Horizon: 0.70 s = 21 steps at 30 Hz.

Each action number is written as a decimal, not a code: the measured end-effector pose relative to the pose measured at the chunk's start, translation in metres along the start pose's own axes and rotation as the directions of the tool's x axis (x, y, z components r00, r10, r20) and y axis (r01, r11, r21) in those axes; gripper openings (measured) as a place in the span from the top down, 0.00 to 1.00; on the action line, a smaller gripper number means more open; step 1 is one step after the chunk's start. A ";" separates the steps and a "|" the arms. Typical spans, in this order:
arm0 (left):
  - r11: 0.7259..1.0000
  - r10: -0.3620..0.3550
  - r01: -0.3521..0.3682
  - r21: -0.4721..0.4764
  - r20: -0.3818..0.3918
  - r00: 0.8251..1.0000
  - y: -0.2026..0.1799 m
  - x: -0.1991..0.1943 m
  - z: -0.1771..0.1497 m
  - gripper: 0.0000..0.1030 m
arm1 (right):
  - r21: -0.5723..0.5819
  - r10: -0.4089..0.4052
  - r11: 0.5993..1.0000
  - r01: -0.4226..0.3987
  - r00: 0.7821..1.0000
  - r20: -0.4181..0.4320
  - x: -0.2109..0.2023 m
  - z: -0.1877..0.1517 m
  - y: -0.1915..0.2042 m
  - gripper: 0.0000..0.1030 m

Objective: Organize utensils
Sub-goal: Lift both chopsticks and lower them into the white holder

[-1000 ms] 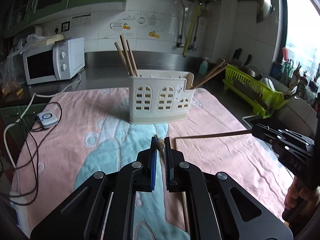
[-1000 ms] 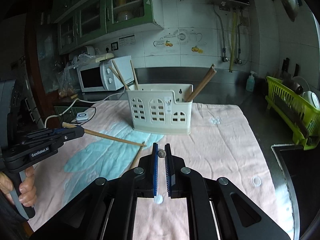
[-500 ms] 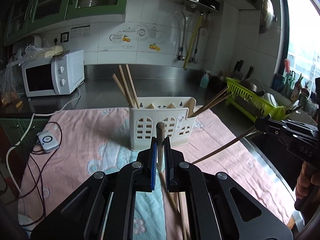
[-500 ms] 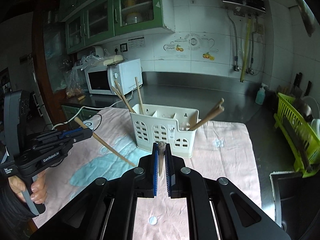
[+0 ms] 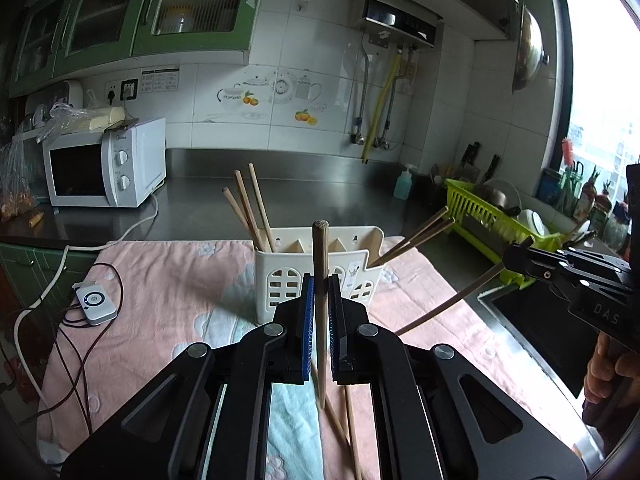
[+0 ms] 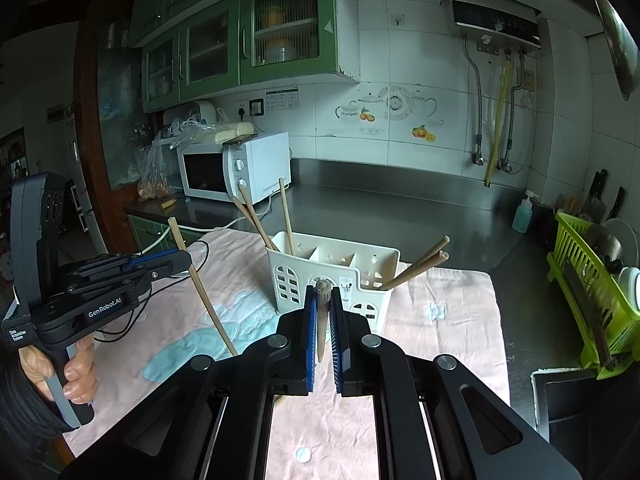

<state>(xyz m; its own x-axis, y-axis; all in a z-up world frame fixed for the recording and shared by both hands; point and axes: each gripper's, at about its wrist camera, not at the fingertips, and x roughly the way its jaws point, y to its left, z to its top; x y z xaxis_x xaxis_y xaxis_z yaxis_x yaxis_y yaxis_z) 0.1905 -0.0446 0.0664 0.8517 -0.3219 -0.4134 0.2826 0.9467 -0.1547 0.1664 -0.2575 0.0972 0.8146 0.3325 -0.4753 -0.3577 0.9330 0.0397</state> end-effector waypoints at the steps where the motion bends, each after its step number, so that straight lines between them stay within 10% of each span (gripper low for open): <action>1: 1.000 -0.001 0.001 -0.001 0.004 1.000 0.000 -0.001 0.001 0.95 | 0.000 0.000 1.000 0.000 1.000 0.002 0.000 0.002 0.000 0.94; 21: 1.000 0.004 -0.006 0.007 0.246 0.969 -0.002 -0.005 0.123 0.95 | -0.046 -0.059 0.997 0.064 0.994 0.097 0.014 0.096 -0.022 0.94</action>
<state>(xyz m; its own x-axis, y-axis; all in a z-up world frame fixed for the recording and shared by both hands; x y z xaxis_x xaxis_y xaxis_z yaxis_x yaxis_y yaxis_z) 0.2399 -0.0434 0.1790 0.9353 -0.3042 -0.1809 0.2803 0.9488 -0.1458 0.2301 -0.2603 0.1743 0.8745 0.2888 -0.3897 -0.3260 0.9448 -0.0314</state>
